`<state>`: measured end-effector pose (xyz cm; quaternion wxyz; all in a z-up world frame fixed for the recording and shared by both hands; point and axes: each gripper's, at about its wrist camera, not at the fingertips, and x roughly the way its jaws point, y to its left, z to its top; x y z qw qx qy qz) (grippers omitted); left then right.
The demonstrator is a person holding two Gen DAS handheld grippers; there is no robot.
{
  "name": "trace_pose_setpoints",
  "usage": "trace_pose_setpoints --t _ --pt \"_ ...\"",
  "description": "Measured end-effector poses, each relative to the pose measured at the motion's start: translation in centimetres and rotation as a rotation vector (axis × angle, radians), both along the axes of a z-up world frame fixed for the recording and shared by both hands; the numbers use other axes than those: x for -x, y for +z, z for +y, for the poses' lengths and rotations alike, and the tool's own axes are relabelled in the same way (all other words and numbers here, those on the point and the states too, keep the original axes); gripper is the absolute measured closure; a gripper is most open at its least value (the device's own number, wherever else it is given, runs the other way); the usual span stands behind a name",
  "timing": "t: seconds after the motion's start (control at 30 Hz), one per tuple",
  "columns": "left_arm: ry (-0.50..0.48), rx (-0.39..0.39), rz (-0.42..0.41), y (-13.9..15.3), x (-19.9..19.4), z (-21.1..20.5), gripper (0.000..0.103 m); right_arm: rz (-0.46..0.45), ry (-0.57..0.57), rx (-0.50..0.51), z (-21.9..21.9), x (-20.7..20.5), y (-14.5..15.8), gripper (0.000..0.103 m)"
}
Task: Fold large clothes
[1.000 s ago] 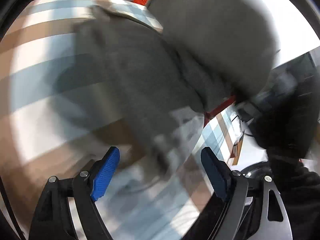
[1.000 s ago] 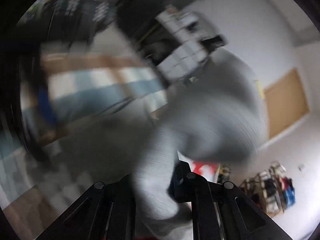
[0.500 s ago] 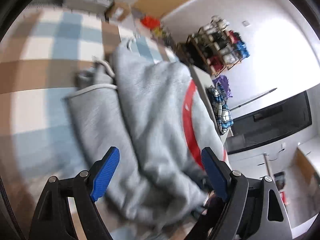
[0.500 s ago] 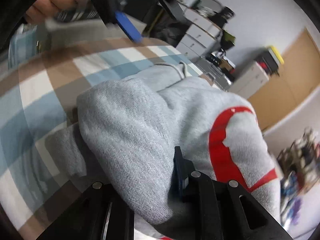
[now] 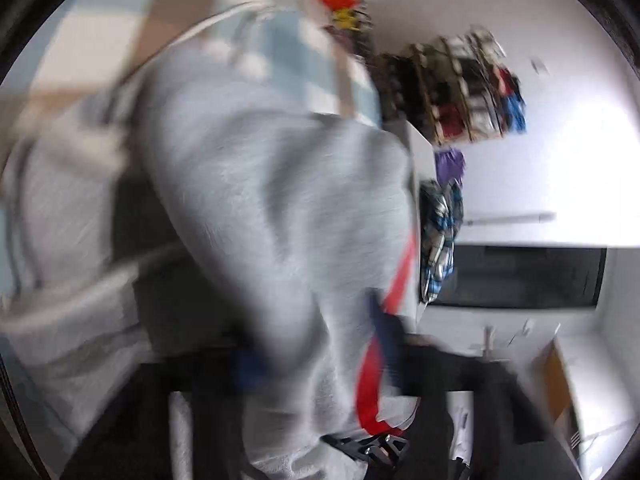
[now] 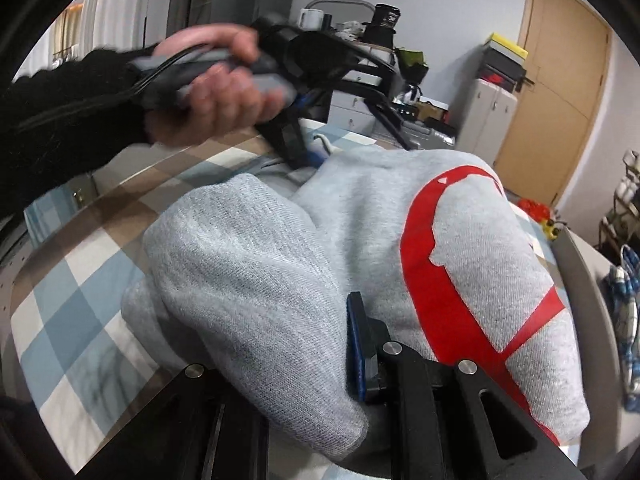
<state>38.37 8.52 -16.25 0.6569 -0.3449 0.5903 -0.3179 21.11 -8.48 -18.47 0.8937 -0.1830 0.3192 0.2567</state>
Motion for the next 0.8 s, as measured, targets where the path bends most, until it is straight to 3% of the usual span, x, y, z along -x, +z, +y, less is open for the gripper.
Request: trace_pose_setpoints --t 0.03,0.13,0.3,0.37,0.43,0.5,0.53,0.6,0.7,0.73,0.8 --pt "-0.025 -0.016 -0.019 0.7 0.2 -1.0 0.097 0.004 0.006 -0.004 -0.2 0.0 0.1 0.082" --pt "-0.084 -0.069 -0.068 2.6 0.6 -3.4 0.097 0.061 0.029 -0.056 -1.0 0.0 0.5 0.076" --pt "-0.126 -0.038 -0.185 6.2 2.1 -4.2 0.097 0.059 0.060 -0.070 -1.3 0.9 1.8 0.073" --pt "-0.129 -0.017 -0.228 6.8 4.0 -3.2 0.097 0.082 0.094 -0.078 -0.9 1.4 1.9 0.065" --pt "-0.105 0.000 -0.263 6.1 6.1 -1.3 0.097 0.154 0.170 -0.087 0.1 2.2 1.4 0.065" --pt "-0.067 -0.002 -0.248 3.8 5.5 -0.9 0.097 0.237 0.247 -0.104 1.3 2.9 0.2 0.066" --pt "-0.030 -0.044 -0.244 2.6 6.1 0.1 0.097 0.285 0.268 -0.108 1.9 2.8 -0.5 0.067" --pt "0.044 -0.084 -0.228 0.7 7.1 1.9 0.097 0.312 0.246 -0.087 2.5 2.8 -1.4 0.067" --pt "0.100 -0.077 -0.220 -1.0 8.9 4.2 0.097 0.363 0.235 -0.169 1.1 2.2 -0.1 0.067" --pt "0.117 -0.076 -0.241 -1.3 9.5 4.8 0.097 0.370 0.226 -0.199 0.4 2.0 0.8 0.063" --pt "0.135 -0.078 -0.244 -1.8 10.2 5.5 0.097 0.395 0.204 -0.300 -1.9 1.0 3.1 0.046"
